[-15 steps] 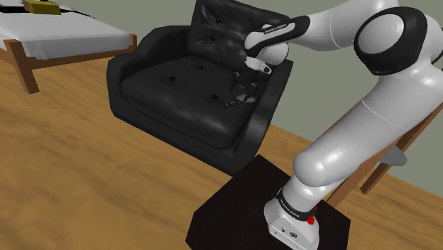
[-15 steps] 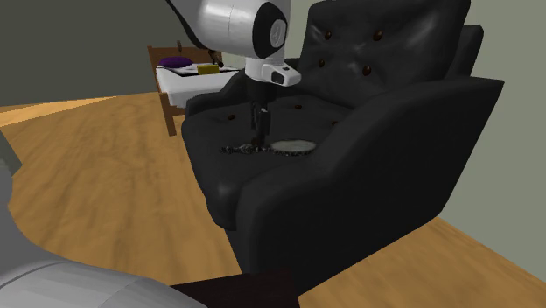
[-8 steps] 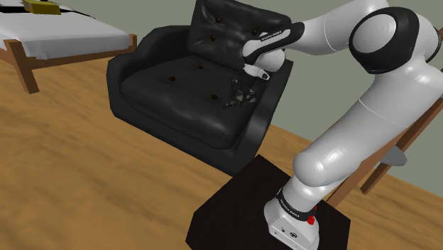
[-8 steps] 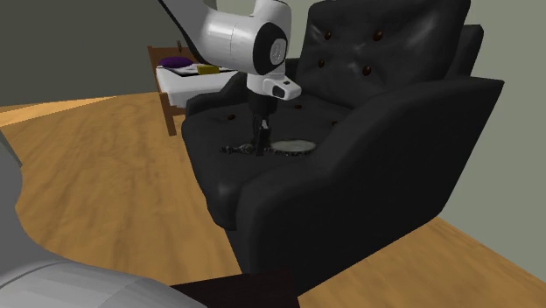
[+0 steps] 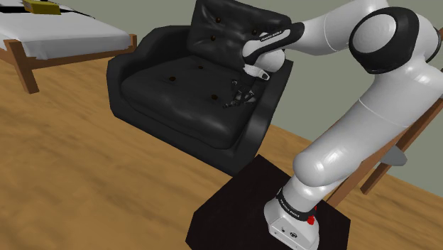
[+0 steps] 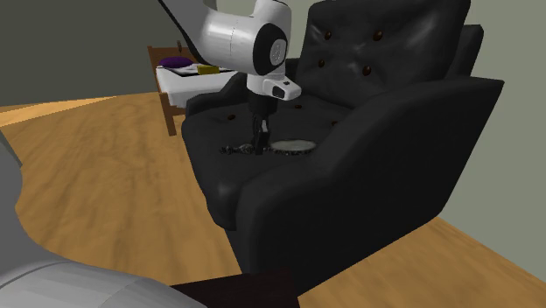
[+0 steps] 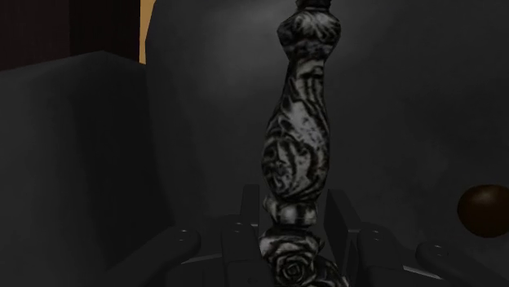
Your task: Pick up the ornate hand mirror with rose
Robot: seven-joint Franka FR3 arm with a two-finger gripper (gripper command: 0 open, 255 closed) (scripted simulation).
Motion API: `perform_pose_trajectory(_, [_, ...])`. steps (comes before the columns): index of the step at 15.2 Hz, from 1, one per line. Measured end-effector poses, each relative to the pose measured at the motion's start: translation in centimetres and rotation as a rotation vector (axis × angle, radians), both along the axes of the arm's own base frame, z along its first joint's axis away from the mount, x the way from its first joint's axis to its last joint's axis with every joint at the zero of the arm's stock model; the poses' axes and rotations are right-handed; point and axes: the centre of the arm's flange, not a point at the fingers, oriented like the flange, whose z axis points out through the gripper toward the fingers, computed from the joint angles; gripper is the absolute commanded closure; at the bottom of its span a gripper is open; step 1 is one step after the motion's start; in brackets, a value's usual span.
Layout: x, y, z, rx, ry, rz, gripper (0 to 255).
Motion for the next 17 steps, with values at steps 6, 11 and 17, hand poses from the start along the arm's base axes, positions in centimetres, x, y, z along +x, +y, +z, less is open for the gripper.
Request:
perform_pose_trajectory(6, [0.1,0.0,2.1,0.000,0.000,0.000,255])
perform_pose_trajectory(11, [0.2,0.0,4.8,0.000,0.000,0.000,255])
perform_pose_trajectory(17, [0.0,0.0,7.7,0.000,0.000,0.000,255])
